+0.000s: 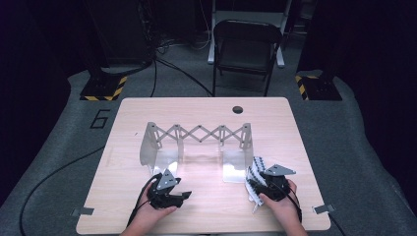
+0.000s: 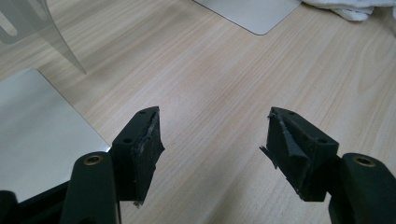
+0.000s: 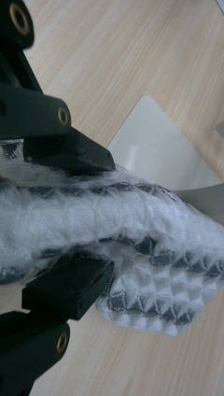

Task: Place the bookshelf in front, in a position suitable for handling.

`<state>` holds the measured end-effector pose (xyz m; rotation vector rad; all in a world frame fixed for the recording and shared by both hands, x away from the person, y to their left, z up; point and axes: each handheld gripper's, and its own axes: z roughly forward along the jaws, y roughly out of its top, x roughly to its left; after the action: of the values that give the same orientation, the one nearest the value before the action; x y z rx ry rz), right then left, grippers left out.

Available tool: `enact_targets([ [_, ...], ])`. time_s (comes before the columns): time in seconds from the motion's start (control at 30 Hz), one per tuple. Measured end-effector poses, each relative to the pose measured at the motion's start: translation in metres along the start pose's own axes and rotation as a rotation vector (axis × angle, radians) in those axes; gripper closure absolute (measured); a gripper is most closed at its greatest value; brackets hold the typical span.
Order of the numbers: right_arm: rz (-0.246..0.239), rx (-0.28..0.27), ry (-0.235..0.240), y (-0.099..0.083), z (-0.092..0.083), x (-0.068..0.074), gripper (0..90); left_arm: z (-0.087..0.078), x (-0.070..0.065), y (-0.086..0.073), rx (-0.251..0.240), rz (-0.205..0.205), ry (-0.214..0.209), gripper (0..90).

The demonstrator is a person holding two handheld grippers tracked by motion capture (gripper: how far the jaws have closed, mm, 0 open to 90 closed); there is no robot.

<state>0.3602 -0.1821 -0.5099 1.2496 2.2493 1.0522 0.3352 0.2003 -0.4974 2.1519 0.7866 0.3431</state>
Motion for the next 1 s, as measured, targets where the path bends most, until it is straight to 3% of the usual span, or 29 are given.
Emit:
enact_targets([
  [0.13,0.003,0.019,0.024,-0.001,0.004,0.002,38.8,0.001,-0.001,0.0,-0.003,-0.002,0.01,35.0],
  [0.2,-0.024,0.026,0.029,-0.001,0.007,0.003,36.0,0.0,0.0,0.0,0.005,0.004,0.004,35.0],
  [0.3,-0.029,0.035,0.012,-0.001,0.009,0.005,36.9,0.001,0.0,0.0,0.006,0.005,0.004,35.0],
  [0.37,-0.04,0.049,0.009,0.0,0.011,0.005,43.8,0.001,0.0,0.0,0.007,0.006,0.004,35.0],
  [0.4,-0.031,0.037,0.011,0.001,0.012,0.004,55.3,0.001,0.0,0.0,0.007,0.011,0.005,35.0],
  [0.43,-0.031,0.037,0.011,0.001,0.012,0.004,55.3,0.001,0.0,0.0,0.007,0.011,0.005,35.0],
  [0.5,-0.031,0.042,0.037,0.002,0.012,0.001,69.8,0.002,-0.001,0.0,0.007,0.001,0.002,35.0],
  [0.67,-0.046,0.04,0.018,0.005,0.011,0.002,76.7,0.002,0.0,0.0,0.002,0.009,0.015,35.0],
  [0.7,-0.104,0.014,0.001,0.008,0.006,0.007,77.5,0.001,0.0,0.0,0.002,0.005,0.012,35.0],
  [0.83,-0.165,-0.101,-0.008,0.018,-0.01,0.019,77.7,0.002,0.001,0.0,0.001,0.003,0.015,35.1],
  [0.9,-0.182,-0.157,-0.006,0.023,-0.021,0.023,77.6,0.002,0.001,0.0,0.001,0.003,0.015,35.0],
  [0.93,-0.182,-0.157,-0.006,0.023,-0.021,0.023,77.6,0.002,0.001,0.0,0.001,0.003,0.015,35.0],
  [0.97,-0.17,-0.201,-0.002,0.024,-0.029,0.025,77.5,0.002,0.0,0.0,0.002,0.006,0.016,35.0],
  [1.0,-0.17,-0.201,-0.002,0.024,-0.029,0.025,77.5,0.002,0.0,0.0,0.002,0.006,0.016,35.0],
])
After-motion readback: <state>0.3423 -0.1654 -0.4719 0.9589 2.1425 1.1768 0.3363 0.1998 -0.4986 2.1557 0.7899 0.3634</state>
